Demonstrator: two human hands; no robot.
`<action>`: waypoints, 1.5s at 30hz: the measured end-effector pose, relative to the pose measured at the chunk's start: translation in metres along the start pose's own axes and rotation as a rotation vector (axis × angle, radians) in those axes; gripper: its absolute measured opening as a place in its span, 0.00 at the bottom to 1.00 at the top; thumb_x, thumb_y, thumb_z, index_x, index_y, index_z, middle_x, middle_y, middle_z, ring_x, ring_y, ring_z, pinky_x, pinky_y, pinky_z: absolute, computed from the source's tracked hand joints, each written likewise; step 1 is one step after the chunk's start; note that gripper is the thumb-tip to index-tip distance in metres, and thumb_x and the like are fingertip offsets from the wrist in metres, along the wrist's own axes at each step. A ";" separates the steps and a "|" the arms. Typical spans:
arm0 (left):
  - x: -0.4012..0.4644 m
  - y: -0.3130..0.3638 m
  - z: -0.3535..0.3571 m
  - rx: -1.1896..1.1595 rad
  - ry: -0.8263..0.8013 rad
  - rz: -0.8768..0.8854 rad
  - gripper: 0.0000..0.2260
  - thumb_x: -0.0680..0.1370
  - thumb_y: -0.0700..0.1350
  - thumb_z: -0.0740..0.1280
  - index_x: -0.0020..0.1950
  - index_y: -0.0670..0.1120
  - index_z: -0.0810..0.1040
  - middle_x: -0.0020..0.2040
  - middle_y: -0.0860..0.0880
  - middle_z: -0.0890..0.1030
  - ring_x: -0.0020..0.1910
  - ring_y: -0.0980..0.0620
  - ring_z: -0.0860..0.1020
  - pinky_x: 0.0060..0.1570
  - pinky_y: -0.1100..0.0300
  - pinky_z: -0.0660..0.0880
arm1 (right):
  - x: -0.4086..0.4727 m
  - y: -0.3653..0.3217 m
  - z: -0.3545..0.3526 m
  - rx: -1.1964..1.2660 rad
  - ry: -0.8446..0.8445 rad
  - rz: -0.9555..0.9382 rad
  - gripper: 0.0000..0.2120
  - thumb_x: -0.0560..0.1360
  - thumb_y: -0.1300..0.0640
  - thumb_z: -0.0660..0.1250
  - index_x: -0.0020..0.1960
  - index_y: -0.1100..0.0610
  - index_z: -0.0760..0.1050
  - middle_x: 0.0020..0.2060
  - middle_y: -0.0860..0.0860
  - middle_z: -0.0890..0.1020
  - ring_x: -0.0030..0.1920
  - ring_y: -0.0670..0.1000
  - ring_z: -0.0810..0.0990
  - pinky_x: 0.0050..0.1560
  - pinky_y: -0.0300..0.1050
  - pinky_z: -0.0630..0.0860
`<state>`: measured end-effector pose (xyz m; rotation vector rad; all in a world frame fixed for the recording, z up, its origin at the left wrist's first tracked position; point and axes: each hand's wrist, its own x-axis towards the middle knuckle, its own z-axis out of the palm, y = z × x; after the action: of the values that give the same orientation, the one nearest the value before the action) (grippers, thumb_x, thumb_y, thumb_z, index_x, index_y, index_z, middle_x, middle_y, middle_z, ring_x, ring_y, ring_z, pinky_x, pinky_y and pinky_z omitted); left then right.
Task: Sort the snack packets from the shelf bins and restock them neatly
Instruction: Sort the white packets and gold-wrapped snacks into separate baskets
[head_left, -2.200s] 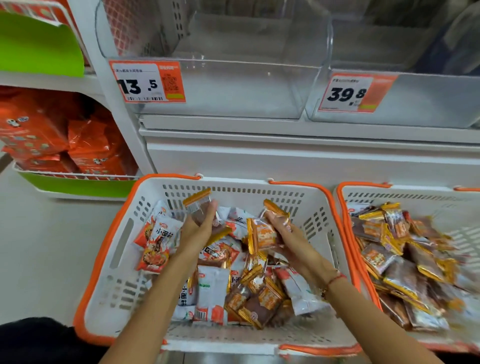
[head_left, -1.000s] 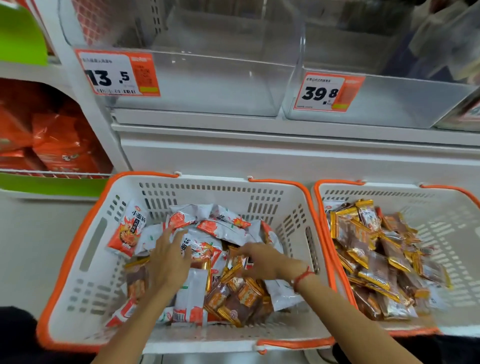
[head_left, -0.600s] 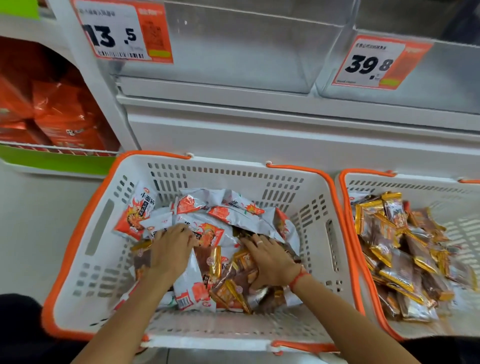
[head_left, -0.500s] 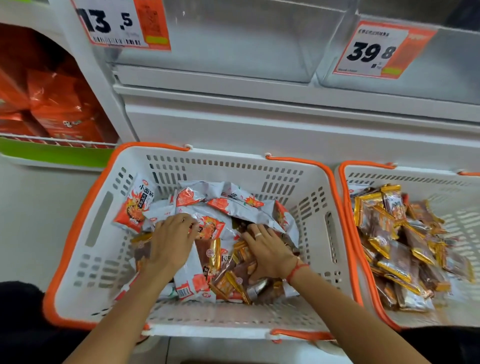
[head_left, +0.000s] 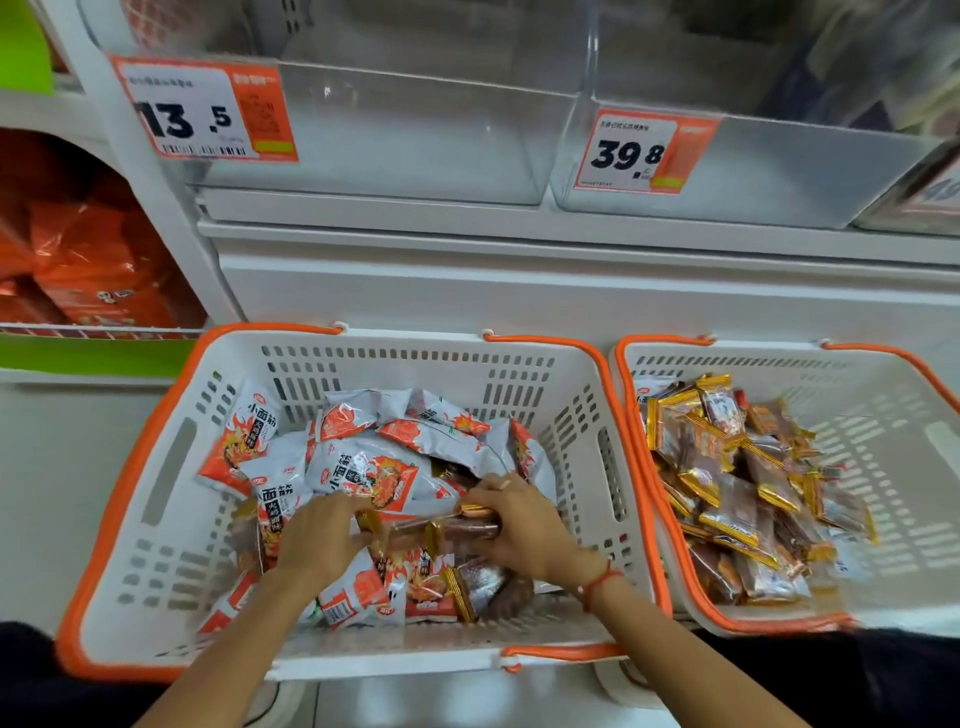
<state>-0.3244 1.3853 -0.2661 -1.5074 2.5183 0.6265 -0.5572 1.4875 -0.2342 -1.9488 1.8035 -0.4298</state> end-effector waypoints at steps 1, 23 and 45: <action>0.000 0.001 0.000 -0.011 -0.003 -0.007 0.15 0.77 0.53 0.68 0.63 0.54 0.78 0.55 0.51 0.79 0.57 0.50 0.77 0.51 0.59 0.73 | -0.002 -0.004 -0.013 0.128 0.109 0.041 0.24 0.68 0.34 0.68 0.55 0.48 0.79 0.49 0.48 0.78 0.50 0.50 0.74 0.49 0.49 0.74; 0.006 0.057 -0.063 -0.673 0.327 -0.061 0.08 0.77 0.48 0.69 0.55 0.50 0.83 0.47 0.53 0.83 0.48 0.52 0.81 0.43 0.59 0.75 | -0.036 0.086 -0.117 -0.057 0.866 0.691 0.20 0.76 0.45 0.65 0.62 0.56 0.77 0.59 0.58 0.79 0.65 0.59 0.71 0.64 0.56 0.68; 0.003 0.007 -0.007 0.119 -0.122 0.006 0.22 0.82 0.56 0.58 0.76 0.58 0.61 0.79 0.51 0.55 0.78 0.48 0.51 0.75 0.53 0.46 | -0.049 0.135 -0.105 0.051 0.228 0.783 0.24 0.82 0.42 0.46 0.75 0.48 0.62 0.76 0.50 0.61 0.76 0.56 0.57 0.74 0.62 0.53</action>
<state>-0.3314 1.3826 -0.2590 -1.3786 2.4238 0.5408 -0.7309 1.5179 -0.2112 -1.0469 2.4728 -0.4230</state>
